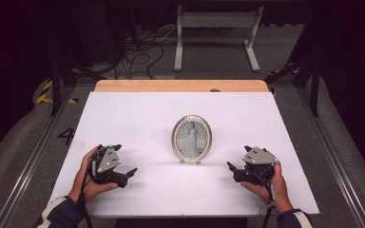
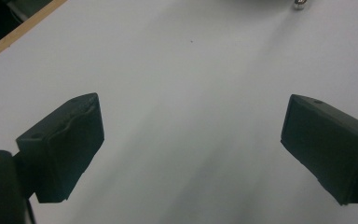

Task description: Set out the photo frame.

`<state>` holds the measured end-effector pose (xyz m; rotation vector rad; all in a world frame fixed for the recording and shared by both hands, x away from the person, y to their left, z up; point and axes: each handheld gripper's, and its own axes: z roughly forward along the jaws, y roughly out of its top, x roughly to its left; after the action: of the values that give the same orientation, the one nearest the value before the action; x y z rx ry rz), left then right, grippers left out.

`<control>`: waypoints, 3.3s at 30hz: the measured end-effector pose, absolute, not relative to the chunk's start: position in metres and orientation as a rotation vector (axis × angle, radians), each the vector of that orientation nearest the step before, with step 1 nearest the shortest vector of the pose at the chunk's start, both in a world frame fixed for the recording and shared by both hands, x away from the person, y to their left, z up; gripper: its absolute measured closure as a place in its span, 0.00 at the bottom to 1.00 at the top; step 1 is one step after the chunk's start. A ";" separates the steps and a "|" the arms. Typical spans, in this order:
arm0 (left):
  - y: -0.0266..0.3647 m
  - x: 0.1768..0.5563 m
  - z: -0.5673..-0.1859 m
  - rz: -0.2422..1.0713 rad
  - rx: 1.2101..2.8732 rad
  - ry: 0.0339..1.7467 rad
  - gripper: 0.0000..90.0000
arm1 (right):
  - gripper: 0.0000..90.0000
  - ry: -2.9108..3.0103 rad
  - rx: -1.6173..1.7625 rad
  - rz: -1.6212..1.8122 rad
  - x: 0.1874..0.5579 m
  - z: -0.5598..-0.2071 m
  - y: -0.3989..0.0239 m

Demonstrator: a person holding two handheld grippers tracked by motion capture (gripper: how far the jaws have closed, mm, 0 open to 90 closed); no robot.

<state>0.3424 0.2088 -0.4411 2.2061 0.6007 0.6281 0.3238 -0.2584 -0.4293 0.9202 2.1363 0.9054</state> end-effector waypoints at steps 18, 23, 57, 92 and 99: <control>0.240 0.332 -0.449 0.638 2.216 0.674 0.08 | 0.20 2.099 0.981 0.884 0.313 -0.436 -0.287; 0.249 0.329 -0.451 0.637 2.202 0.702 0.08 | 0.20 2.091 0.989 0.885 0.311 -0.437 -0.292; 0.286 0.304 -0.461 0.593 2.114 0.818 0.08 | 0.19 2.025 1.089 0.923 0.283 -0.454 -0.327; 0.286 0.304 -0.462 0.585 2.113 0.800 0.08 | 0.18 1.978 1.110 0.925 0.284 -0.454 -0.328; 0.284 0.305 -0.463 0.579 2.115 0.801 0.08 | 0.18 1.971 1.116 0.923 0.283 -0.454 -0.328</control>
<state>0.3051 0.2842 -0.4626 2.1152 0.8015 0.5790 0.2833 -0.3280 -0.4540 1.1157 1.9707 0.9229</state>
